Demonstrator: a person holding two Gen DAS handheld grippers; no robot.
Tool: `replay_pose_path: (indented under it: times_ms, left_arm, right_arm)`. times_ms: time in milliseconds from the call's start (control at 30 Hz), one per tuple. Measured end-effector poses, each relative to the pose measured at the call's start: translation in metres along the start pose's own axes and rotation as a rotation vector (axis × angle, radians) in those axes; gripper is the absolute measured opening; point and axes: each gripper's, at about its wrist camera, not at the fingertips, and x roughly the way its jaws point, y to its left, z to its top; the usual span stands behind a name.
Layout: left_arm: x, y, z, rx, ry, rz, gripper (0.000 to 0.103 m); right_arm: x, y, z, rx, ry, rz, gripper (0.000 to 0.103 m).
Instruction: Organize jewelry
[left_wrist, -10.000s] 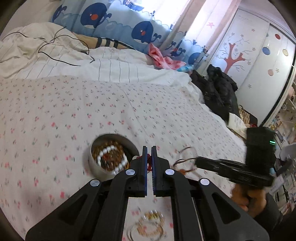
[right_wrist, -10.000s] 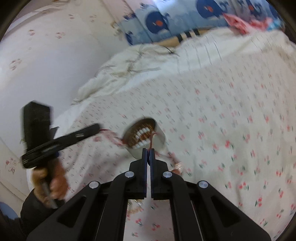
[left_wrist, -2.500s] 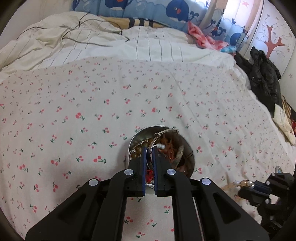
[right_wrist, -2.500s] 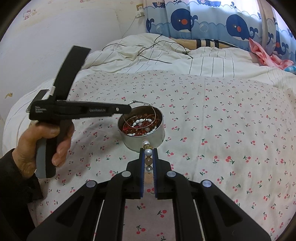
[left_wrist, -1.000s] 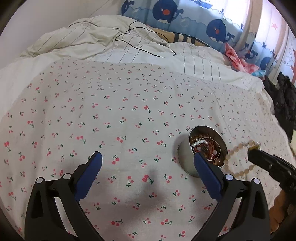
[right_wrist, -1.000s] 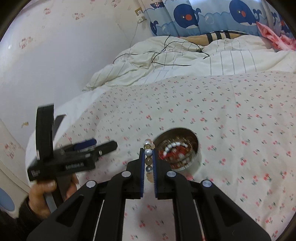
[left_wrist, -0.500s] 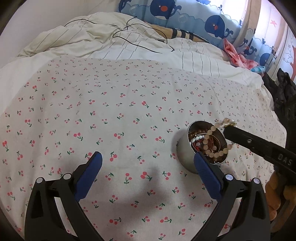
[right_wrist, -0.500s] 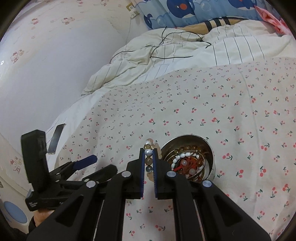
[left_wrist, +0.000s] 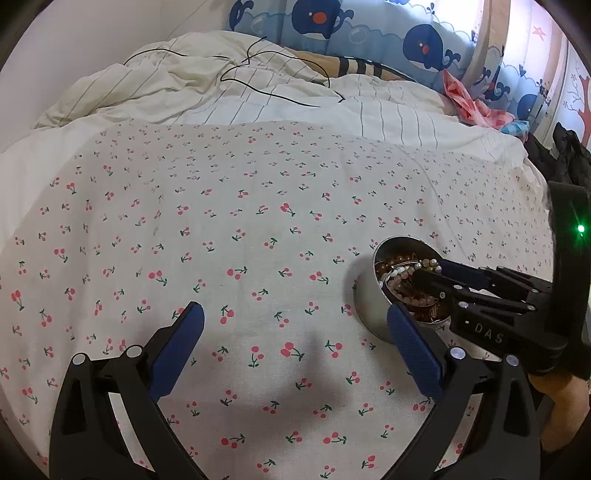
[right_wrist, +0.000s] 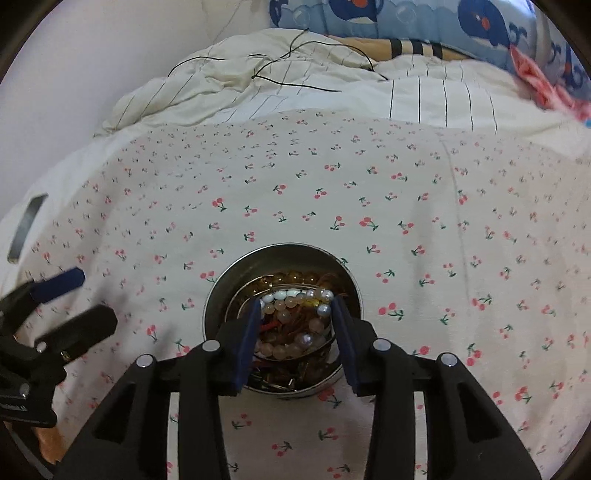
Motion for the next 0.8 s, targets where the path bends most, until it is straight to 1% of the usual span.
replay_pose_path:
  times_ms: [33,100,133,200,400,433,467,533,633,667,733,800]
  left_arm:
    - [0.0,-0.001,0.0,0.006,-0.003,0.003,0.095]
    - [-0.001,-0.003,-0.001,0.016,-0.007,0.009,0.095]
    - [-0.002,-0.005,-0.001,0.023,-0.009,0.013,0.095]
    - [-0.002,-0.006,-0.001,0.033,-0.012,0.016,0.095]
    - [-0.002,-0.01,-0.002,0.051,-0.013,0.018,0.095]
    - [-0.002,-0.01,-0.002,0.053,-0.012,0.018,0.095]
    - [-0.002,-0.011,-0.002,0.056,-0.011,0.019,0.095]
    - [-0.001,-0.011,-0.002,0.058,-0.01,0.019,0.095]
    - [-0.001,-0.011,-0.002,0.06,-0.009,0.019,0.095]
    - [-0.001,-0.011,-0.002,0.06,-0.01,0.019,0.095]
    - [-0.001,-0.012,-0.002,0.061,-0.01,0.02,0.095]
    - [-0.001,-0.013,-0.003,0.066,-0.01,0.019,0.095]
  right_arm:
    - [-0.002,0.001,-0.001,-0.008,-0.006,-0.008,0.043]
    - [-0.01,0.002,-0.002,-0.018,-0.029,-0.021,0.05]
    - [-0.012,0.005,-0.001,-0.022,-0.036,-0.028,0.051]
    - [-0.022,0.005,-0.003,-0.031,-0.055,-0.035,0.055]
    - [-0.039,0.004,-0.002,-0.028,-0.131,-0.077,0.055]
    - [-0.039,0.003,-0.001,-0.018,-0.14,-0.068,0.055]
    - [-0.039,0.0,0.0,0.001,-0.146,-0.032,0.055]
    - [-0.034,-0.002,0.001,0.021,-0.136,0.037,0.055]
    - [-0.019,-0.001,-0.001,0.028,-0.086,0.072,0.055]
    - [-0.01,-0.001,-0.002,0.038,-0.046,0.084,0.055]
    - [-0.001,-0.002,-0.005,0.048,-0.019,0.069,0.055]
    - [0.001,-0.006,-0.008,0.065,-0.01,0.083,0.055]
